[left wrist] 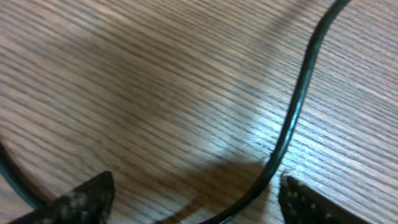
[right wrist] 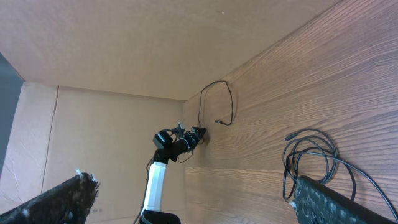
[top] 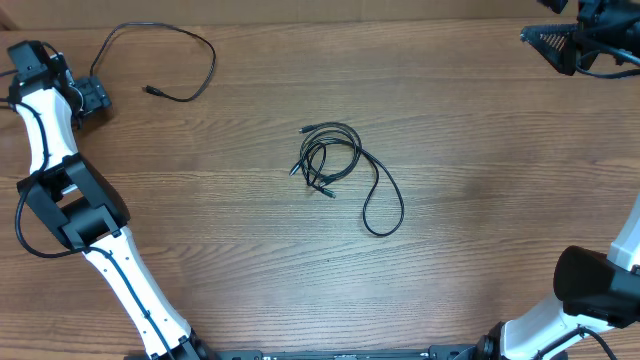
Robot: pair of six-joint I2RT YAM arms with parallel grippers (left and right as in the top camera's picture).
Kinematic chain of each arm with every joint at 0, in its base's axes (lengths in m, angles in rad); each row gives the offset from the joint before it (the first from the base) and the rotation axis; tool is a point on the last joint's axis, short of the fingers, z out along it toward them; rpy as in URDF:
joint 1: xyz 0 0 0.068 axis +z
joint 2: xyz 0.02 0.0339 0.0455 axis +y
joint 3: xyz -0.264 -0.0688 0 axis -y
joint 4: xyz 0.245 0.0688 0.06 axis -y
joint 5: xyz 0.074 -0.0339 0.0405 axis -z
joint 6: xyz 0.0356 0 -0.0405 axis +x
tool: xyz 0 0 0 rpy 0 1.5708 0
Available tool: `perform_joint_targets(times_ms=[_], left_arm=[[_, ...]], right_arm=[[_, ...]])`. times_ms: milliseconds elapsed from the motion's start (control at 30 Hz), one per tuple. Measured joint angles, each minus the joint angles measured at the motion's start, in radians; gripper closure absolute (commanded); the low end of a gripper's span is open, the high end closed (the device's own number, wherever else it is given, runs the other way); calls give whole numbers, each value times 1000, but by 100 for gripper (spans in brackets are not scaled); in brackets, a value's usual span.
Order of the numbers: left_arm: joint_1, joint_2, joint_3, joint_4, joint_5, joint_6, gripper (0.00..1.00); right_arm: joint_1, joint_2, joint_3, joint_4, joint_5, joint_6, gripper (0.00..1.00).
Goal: Untangle cables
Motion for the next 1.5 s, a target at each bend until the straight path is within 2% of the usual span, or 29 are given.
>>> perform_joint_targets(times_ms=[33,67,100,133,233,367,533,567,600,633,700,767,833,867,1100,1333,1500], left_arm=[[0,2,0,1,0,7,31],[0,4,0,3,0,16,51],[-1,9,0,3,1,27,62],[-3,14,0,7,-7,41,67],[-6,16,1,17,1,70,95],[-11,22,12,24,49,78,96],[-20,55,130,31,188,42,96],[-20,56,160,38,215,18,95],[-20,56,205,51,247,-21,84],[-20,56,226,55,260,-39,80],[-21,56,257,58,282,-71,77],[-21,55,264,43,296,-90,55],[-21,56,264,13,304,-104,14],[-21,56,264,2,307,-108,0],[-21,56,264,-122,328,-125,0],[-16,56,264,-343,55,-306,0],[42,56,264,-373,-3,-381,1]], right_arm=[[0,0,0,0,0,0,0],[0,0,0,0,0,0,0],[0,0,0,0,0,0,0],[0,0,0,0,0,0,0],[0,0,0,0,0,0,0],[0,0,0,0,0,0,0],[0,0,0,0,0,0,0],[0,0,0,0,0,0,0],[0,0,0,0,-1,0,0],[0,0,0,0,0,0,0],[0,0,0,0,0,0,0],[0,0,0,0,0,0,0],[0,0,0,0,0,0,0],[0,0,0,0,0,0,0],[0,0,0,0,0,0,0],[0,0,0,0,0,1,0],[0,0,0,0,0,0,0]])
